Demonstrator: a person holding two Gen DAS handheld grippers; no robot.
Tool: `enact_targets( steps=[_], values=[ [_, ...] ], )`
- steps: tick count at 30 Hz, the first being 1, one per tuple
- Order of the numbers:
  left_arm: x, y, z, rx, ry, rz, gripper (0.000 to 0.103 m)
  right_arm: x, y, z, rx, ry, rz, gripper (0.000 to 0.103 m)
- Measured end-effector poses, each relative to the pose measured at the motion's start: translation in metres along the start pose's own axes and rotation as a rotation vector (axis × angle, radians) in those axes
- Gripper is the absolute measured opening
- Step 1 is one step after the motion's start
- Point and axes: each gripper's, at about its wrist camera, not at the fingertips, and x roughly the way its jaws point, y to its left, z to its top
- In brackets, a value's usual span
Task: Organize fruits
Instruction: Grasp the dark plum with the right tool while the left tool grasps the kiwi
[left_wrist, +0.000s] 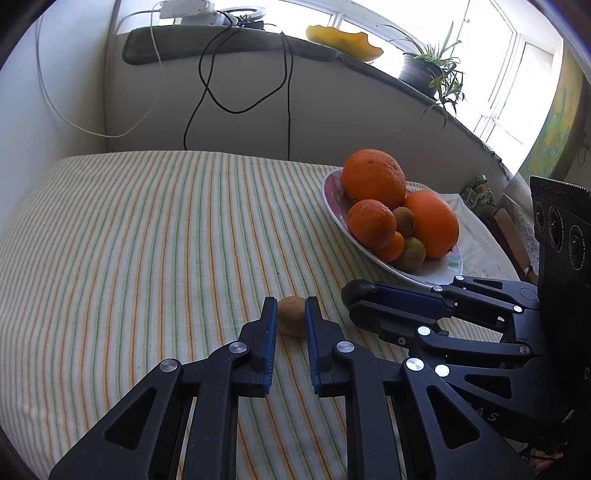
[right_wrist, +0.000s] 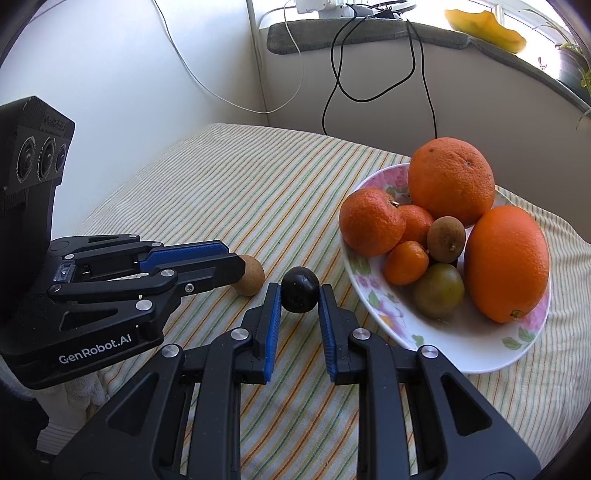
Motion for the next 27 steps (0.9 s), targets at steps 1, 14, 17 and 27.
enact_targets(
  steps=[1, 14, 17, 27],
  values=[
    [0.0, 0.0, 0.0, -0.003, -0.002, -0.002, 0.013, 0.0, 0.0, 0.0, -0.004, 0.001, 0.0, 0.021],
    [0.012, -0.003, -0.002, -0.001, 0.037, 0.02, 0.033, 0.0, -0.008, -0.004, 0.015, 0.007, 0.011, 0.021],
    [0.014, -0.003, -0.002, 0.006, 0.047, 0.018, 0.026, 0.001, -0.012, -0.006, 0.026, 0.013, 0.016, 0.021],
    [0.003, -0.008, 0.001, 0.017, 0.012, 0.028, 0.026, -0.006, -0.018, -0.011, 0.036, 0.001, 0.026, 0.021]
  ],
)
